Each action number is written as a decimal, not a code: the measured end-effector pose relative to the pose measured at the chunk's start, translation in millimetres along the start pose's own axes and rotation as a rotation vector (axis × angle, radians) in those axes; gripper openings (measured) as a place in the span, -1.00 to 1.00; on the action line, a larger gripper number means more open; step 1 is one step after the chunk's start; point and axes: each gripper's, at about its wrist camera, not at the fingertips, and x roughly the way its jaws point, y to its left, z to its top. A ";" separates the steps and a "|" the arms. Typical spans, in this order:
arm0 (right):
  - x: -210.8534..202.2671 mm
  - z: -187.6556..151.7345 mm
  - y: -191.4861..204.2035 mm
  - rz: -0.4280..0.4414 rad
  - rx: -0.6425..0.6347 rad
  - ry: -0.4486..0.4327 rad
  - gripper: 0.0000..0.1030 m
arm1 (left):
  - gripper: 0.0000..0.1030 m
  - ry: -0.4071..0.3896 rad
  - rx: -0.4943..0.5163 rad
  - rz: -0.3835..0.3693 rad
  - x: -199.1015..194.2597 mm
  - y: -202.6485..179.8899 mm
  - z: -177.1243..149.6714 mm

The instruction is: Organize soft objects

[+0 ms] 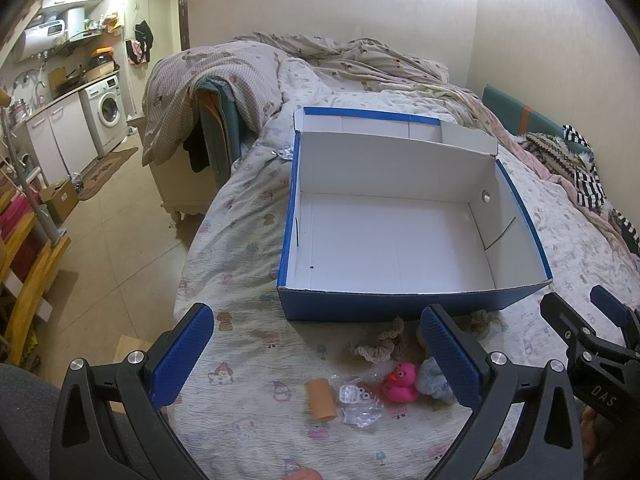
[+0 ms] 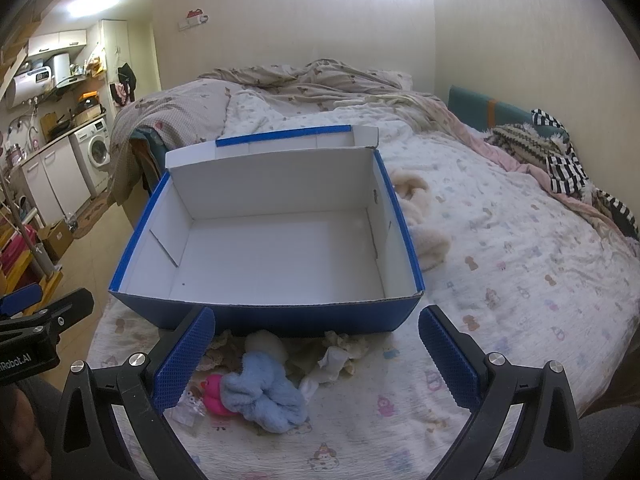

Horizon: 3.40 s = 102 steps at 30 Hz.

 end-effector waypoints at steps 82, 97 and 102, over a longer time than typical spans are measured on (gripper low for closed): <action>105.3 -23.7 -35.9 0.234 0.295 0.586 1.00 | 0.25 0.735 -0.103 -0.054 137.9 28.5 -45.5; 122.7 -26.9 -33.6 0.316 0.324 0.652 1.00 | -0.85 0.777 -0.156 -0.134 152.9 28.6 -64.4; 140.9 -39.2 -21.4 0.403 0.380 0.749 1.00 | -0.87 0.746 -0.160 -0.127 144.5 28.5 -61.2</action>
